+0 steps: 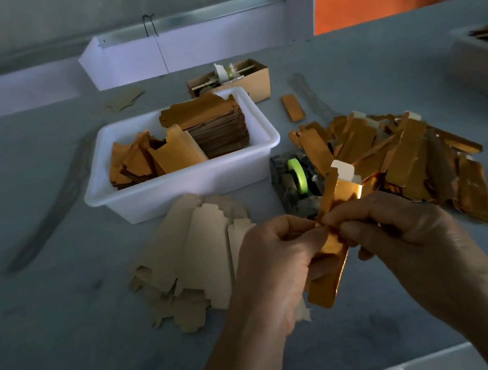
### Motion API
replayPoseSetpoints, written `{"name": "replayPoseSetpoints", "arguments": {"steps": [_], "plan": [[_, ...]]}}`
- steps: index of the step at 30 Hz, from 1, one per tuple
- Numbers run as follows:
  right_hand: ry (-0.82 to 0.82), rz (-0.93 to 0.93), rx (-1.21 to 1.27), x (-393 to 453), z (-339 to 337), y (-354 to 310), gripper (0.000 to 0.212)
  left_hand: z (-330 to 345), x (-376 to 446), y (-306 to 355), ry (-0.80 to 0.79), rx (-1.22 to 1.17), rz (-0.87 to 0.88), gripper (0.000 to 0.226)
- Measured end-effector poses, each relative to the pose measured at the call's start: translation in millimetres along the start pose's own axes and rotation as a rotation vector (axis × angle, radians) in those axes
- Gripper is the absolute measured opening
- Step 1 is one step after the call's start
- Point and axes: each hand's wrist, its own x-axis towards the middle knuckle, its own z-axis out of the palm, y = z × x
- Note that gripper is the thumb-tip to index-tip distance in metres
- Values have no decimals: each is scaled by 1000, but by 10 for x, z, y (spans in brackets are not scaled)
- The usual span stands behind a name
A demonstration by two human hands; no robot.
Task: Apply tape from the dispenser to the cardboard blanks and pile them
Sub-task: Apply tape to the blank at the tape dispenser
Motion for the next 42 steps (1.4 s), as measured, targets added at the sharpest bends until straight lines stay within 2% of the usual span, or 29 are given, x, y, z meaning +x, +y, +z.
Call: {"name": "replayPoseSetpoints", "arguments": {"steps": [4, 8, 13, 15, 17, 19, 26, 32, 35, 38, 40, 42], "plan": [[-1, 16, -70, 22, -6, -13, 44, -3, -26, 23, -31, -61, 4, 4], [60, 36, -94, 34, -6, -12, 34, -4, -56, 49, -79, -109, -15, 4], [73, 71, -141, 29, 21, -13, 25, -34, -75, 79, -172, -74, -36, 19], [64, 73, -170, 32, 24, -24, 24, -19, -87, 66, -130, -39, -13, 27], [55, 67, -199, 33, 36, -37, 25, 16, -86, 27, -53, -32, 10, 14], [53, 66, -245, 25, 59, -45, 25, 38, -83, -8, 5, -21, 17, 13], [90, 98, -409, 11, 115, -56, 22, 134, -95, -96, 98, 9, 74, 14], [130, 169, -407, 32, 95, -33, 25, 176, -105, -140, 174, 102, 195, 15], [127, 181, -426, 39, 119, -31, 28, 170, -99, -156, 185, 142, 201, 13], [146, 187, -476, 30, 134, -24, 42, 134, -89, -148, 222, 120, 180, 14], [171, 195, -440, 32, 122, 13, 50, 115, -92, -137, 229, 122, 174, 14], [156, 238, -236, 42, 131, 49, 50, 108, -97, -128, 225, 144, 186, 14]]}}
